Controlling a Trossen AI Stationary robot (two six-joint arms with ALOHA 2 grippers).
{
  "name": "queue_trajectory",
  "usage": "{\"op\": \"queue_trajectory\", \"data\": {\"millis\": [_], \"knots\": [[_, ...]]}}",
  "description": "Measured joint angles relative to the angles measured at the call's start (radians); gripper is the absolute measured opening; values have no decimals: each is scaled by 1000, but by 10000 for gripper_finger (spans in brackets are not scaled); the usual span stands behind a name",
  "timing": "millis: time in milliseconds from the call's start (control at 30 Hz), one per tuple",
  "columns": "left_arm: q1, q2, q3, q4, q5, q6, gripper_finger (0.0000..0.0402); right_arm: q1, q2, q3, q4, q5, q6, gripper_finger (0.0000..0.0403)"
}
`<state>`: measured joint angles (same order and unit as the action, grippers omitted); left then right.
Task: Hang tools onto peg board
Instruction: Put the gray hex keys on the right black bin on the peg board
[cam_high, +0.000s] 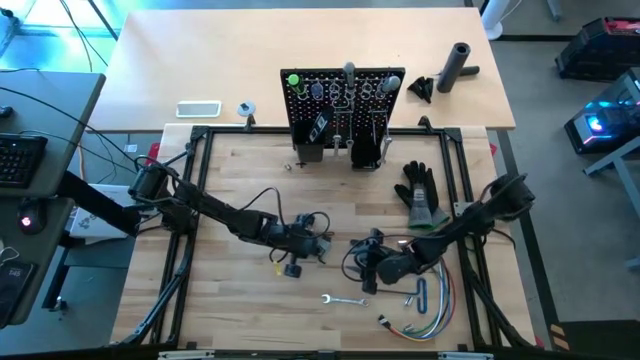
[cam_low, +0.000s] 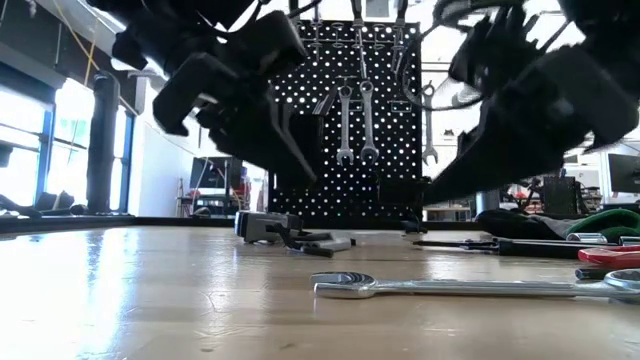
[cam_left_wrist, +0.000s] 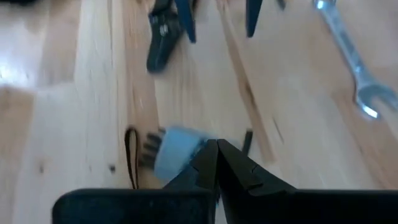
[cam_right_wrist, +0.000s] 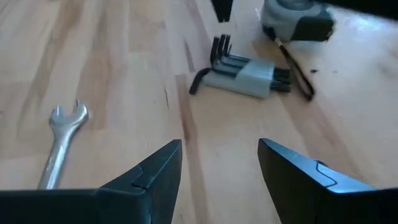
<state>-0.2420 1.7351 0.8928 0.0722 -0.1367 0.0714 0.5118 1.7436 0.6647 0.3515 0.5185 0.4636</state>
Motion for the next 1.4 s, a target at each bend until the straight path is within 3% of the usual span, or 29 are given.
{"op": "queue_trajectory", "data": {"millis": [267, 567, 800, 1067, 1233, 1400], "knots": [[8, 0, 0, -102, 34, -70, 45, -33, 148, 20, 242, -41, -159, 209], [54, 35, 1, -111, 59, -88, 85, -95, 233, 117, 176, -79, -349, 209], [52, 99, 2, -75, 98, -88, 85, -83, 235, 148, 116, 3, -430, 209], [52, 116, 2, -36, 96, -87, 85, -85, 235, 148, 79, -17, -313, 209], [52, 118, 1, -17, 95, -86, 85, -136, 231, 146, 83, -193, -142, 209], [52, 118, 1, -15, 84, -86, 85, -171, 232, 146, 129, -317, -76, 209]]}}
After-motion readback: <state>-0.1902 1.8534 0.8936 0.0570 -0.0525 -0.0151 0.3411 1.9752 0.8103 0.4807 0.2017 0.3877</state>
